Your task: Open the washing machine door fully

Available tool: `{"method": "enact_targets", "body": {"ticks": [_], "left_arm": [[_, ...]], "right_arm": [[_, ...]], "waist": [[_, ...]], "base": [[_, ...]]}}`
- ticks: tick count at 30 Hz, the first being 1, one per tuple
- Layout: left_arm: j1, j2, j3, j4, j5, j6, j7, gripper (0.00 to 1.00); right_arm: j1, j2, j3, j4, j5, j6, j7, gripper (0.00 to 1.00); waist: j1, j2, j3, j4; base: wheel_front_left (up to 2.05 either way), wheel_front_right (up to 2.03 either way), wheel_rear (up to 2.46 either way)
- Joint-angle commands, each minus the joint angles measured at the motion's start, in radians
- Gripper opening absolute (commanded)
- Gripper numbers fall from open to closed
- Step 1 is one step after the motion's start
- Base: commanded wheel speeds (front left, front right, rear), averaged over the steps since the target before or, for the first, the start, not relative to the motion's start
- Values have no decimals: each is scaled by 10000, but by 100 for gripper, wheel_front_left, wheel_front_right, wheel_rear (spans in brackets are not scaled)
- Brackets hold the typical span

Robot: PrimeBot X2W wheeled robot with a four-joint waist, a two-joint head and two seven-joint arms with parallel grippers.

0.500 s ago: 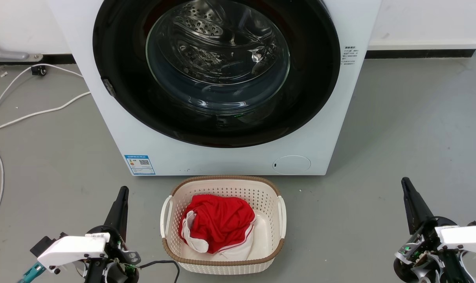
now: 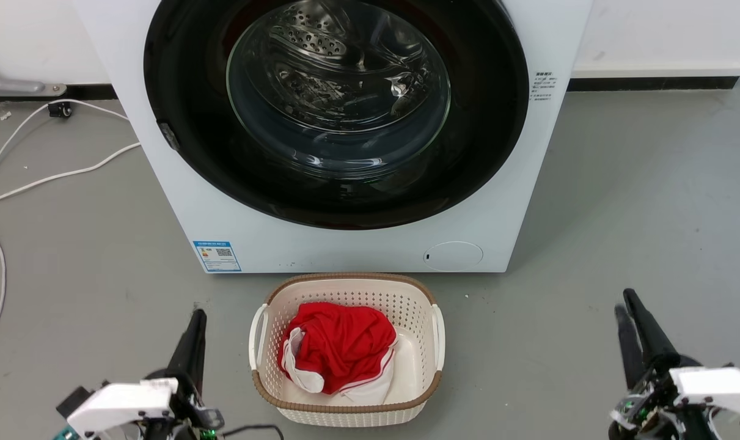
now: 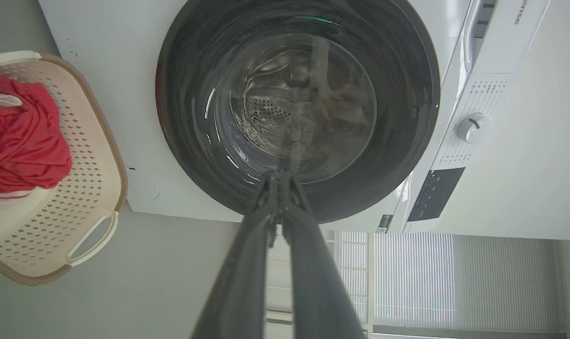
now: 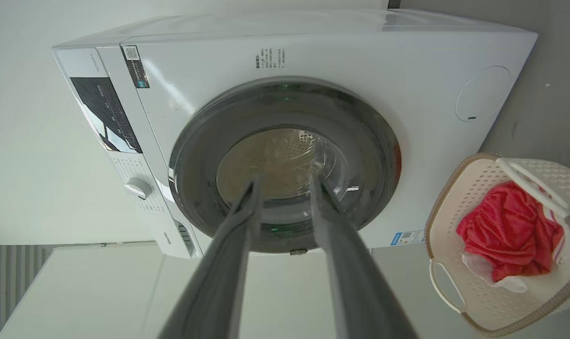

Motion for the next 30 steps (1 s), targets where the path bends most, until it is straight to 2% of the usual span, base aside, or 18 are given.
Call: {"method": "enact_targets", "body": {"ticks": [1,8,14,30], "left_arm": [[-58,19,-18,-69,13,0,-20,100],[-96,19,-296,-350,223,-3,-375,100],[-132,32,-379,-698,924,-4,-662,100],[-153,6,-586,-1653,4847,-10,-1317,100]], "right_arm": [[-44,-5,13,-73,14,2,-31,100],[85,4,197,-395,-102,2,-382,100],[154,12,177,-770,-938,2,-658,100],[377,32,438,-1868,-6089,2,-1309,100]], "waist": [[0,0,0,-1],[0,0,-1,9],[0,0,-7,41],[0,0,-8,129]], "base": [[0,0,0],[0,0,0],[0,0,0],[0,0,0]]}}
